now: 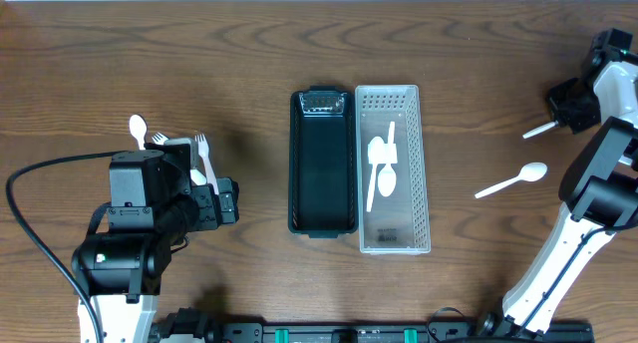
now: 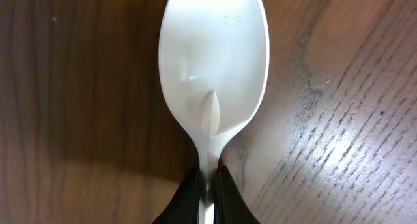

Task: Pack container
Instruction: 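Move the right gripper to the upper-right spoon and grasp it, then carry the spoon left and release it into the white basket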

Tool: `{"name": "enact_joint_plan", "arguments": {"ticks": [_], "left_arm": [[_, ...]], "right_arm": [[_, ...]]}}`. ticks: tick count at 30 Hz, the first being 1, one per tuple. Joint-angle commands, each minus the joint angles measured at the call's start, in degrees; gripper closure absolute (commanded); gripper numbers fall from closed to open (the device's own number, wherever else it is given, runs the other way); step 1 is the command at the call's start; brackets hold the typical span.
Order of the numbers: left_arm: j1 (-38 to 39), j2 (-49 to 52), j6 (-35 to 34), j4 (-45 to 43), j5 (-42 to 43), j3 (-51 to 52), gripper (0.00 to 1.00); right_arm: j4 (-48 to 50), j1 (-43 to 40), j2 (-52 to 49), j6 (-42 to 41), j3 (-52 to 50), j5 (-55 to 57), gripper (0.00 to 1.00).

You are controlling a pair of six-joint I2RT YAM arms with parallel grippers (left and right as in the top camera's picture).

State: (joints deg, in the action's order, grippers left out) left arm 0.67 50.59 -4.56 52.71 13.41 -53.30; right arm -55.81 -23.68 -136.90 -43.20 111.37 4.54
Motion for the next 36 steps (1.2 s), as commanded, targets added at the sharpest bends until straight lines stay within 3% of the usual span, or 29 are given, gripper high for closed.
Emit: {"name": "enact_joint_plan", "arguments": {"ticks": [1,7,15,25,36], "left_arm": [[0.3,-0.1,-0.5,0.2,0.5,-1.3,0.02],[0.3,-0.1,-0.5,0.2,0.5,-1.3,0.02],[0.3,-0.1,-0.5,0.2,0.5,-1.3,0.02],[0.3,-0.1,-0.5,0.2,0.5,-1.3,0.02],[0.3,-0.1,0.0,0.2,0.5,-1.3,0.02]], "right_arm": [[-0.8,2.4,2.8,5.2,0.1,0.3,0.99],[-1.4,8.5,13.1,12.4,0.1,1.8,0.99],[-4.9,23.4,27.1,21.1,0.1,1.6,0.99],[-14.3,43.1,28.5,19.6,-1.8,1.2,0.99],[-8.7,52.0,28.3,11.7,-19.9,1.0,0.99]]}}
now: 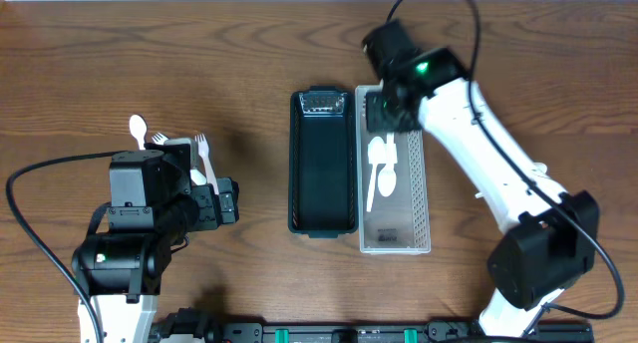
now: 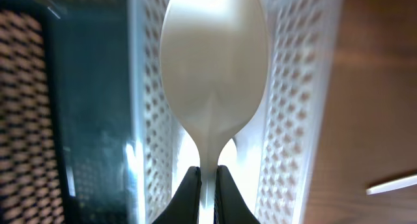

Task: Pack container
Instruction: 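Carry the spoon left and release it into the white basket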

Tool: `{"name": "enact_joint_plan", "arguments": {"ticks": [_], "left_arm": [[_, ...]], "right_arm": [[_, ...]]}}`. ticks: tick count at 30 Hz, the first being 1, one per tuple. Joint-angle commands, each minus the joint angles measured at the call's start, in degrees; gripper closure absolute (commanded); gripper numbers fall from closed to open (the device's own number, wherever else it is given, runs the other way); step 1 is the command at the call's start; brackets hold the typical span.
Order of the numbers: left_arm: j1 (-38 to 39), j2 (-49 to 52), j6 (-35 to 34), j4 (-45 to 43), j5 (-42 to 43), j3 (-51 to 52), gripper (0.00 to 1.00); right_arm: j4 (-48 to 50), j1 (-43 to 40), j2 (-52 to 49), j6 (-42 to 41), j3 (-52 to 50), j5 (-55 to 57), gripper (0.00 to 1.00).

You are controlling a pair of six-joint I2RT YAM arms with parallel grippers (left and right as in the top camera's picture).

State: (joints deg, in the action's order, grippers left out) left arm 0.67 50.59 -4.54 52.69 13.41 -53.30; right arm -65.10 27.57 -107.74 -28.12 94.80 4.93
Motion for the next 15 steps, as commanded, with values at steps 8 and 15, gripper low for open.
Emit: {"name": "enact_joint_plan", "arguments": {"ticks": [8,15], "left_arm": [[0.3,-0.1,0.0,0.2,0.5,-1.3,0.02],[0.3,-0.1,0.0,0.2,0.5,-1.3,0.02]], "right_arm": [[5.6,1.2,-0.8,-5.5,-13.1,-0.3,0.99],[6.5,1.2,-0.8,-5.0,-13.1,-0.3,0.87]]}}
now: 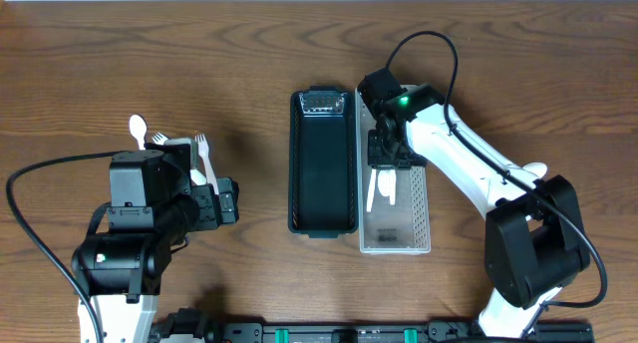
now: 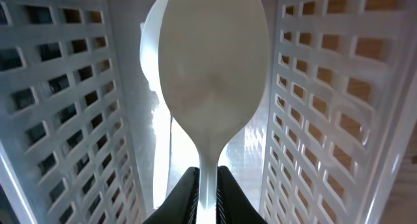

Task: Pack container
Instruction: 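Carry the spoon left and release it into the white basket, then move the right gripper to the last spoon and grasp it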

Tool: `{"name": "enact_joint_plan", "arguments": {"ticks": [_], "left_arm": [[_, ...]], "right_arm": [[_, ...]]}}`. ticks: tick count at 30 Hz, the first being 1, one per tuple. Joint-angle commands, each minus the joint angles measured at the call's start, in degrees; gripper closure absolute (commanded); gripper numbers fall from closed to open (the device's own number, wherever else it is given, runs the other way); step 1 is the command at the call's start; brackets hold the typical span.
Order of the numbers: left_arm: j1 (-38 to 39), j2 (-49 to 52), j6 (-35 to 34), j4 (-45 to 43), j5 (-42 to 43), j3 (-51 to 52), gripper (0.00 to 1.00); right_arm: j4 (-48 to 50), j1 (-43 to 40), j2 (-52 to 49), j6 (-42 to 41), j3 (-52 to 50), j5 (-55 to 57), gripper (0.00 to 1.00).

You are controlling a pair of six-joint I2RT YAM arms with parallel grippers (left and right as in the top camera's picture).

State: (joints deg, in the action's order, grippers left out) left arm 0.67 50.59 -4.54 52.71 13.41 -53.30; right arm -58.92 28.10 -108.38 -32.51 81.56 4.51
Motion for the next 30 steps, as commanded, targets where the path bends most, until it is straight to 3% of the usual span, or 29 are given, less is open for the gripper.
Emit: {"name": "enact_joint_plan", "arguments": {"ticks": [1,7,12,18,21,30], "left_arm": [[0.3,-0.1,0.0,0.2,0.5,-1.3,0.02],[0.3,-0.1,0.0,0.2,0.5,-1.3,0.02],[0.3,-0.1,0.0,0.2,0.5,-1.3,0.02],[0.3,-0.1,0.0,0.2,0.5,-1.3,0.02],[0.3,-0.1,-0.1,0.2,0.5,-1.3,0.02],[0.3,-0.1,-0.1,0.2,0.5,-1.3,0.02]], "right_arm": [[0.4,0.7,0.0,-0.6,0.3,0.2,0.83],[-0.8,0.0,1.7,2.7,6.1,0.2,0.56],[-3.2,-2.3,4.0,3.0,13.9,3.0,0.56],[-6.4,-12.8,6.4,-0.4,20.3,3.4,0.36],[-10.2,-21.7,6.5,-7.2,20.3,3.4,0.01],[-10.6,-39.8,3.2,-12.7,13.0,-0.5,0.01]]}}
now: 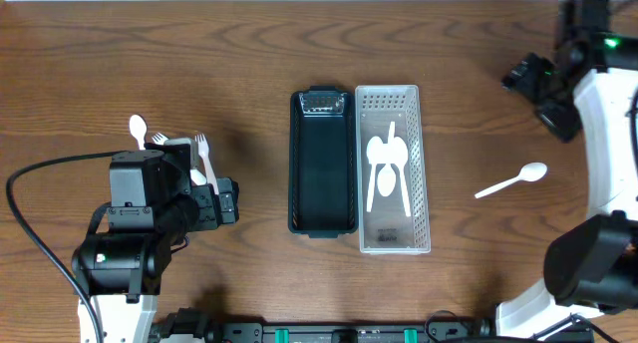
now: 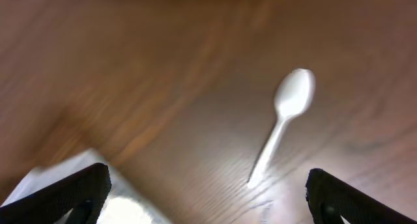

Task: Pack container
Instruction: 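Move the right gripper to the last spoon and grasp it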

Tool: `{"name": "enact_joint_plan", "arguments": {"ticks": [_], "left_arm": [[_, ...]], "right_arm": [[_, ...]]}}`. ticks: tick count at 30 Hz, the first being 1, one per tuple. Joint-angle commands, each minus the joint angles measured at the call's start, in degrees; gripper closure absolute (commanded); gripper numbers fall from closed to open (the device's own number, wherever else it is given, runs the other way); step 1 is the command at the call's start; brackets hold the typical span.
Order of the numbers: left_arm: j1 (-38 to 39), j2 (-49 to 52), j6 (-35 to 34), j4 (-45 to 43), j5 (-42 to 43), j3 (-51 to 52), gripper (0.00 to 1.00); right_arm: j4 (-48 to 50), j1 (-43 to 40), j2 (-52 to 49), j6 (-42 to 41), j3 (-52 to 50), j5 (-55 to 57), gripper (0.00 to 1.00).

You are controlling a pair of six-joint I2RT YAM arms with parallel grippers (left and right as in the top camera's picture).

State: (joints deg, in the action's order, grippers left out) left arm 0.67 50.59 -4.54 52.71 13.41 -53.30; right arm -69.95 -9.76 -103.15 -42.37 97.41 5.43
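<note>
The white perforated basket (image 1: 420, 173) stands mid-table with three white spoons (image 1: 387, 166) lying in it. Left of it, touching, is a black container (image 1: 322, 164) with nothing in it. One more white spoon (image 1: 512, 180) (image 2: 287, 113) lies on the wood to the right. My right gripper (image 1: 538, 92) (image 2: 208, 182) hovers open at the far right, above and beyond that spoon, nothing between its fingers (image 2: 71, 198). My left gripper (image 1: 189, 164) sits at the left by a spoon and two forks (image 1: 179, 146); its jaws are hidden.
A corner of the white basket (image 2: 98, 191) shows blurred at the lower left of the right wrist view. The left arm's black cable (image 1: 30, 233) loops over the table's left front. Bare wood lies between the basket and the loose spoon.
My right gripper was low inside the white basket, shut on a spoon. Now that spoon lies in the basket and the gripper is open at the table's far right. The left arm is unchanged.
First my right gripper was shut on a spoon at the far right, with two spoons in the basket. Then it held the spoon over the basket's far end, then low inside it. Now three spoons lie there and the gripper is open, back at the right.
</note>
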Motion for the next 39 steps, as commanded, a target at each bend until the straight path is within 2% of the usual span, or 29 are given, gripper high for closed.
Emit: {"name": "enact_joint_plan", "arguments": {"ticks": [1,13,34,36,39], "left_arm": [[0.3,-0.1,-0.1,0.2,0.5,-1.3,0.02],[0.3,-0.1,-0.1,0.2,0.5,-1.3,0.02],[0.3,-0.1,-0.1,0.4,0.5,-1.3,0.02],[0.3,-0.1,-0.1,0.4,0.5,-1.3,0.02],[0.3,-0.1,-0.1,0.4,0.5,-1.3,0.02]], "right_arm": [[1.5,-2.9,-2.4,-2.8,-4.5,-1.4,0.01],[15.6,-5.2,-5.5,-3.5,-21.4,-0.9,0.01],[23.5,-5.3,-8.4,-3.8,-30.5,-0.5,0.01],[23.4,-5.3,-8.4,-3.8,-30.5,-0.5,0.05],[23.2,-5.3,-8.4,-3.8,-30.5,-0.5,0.23]]}}
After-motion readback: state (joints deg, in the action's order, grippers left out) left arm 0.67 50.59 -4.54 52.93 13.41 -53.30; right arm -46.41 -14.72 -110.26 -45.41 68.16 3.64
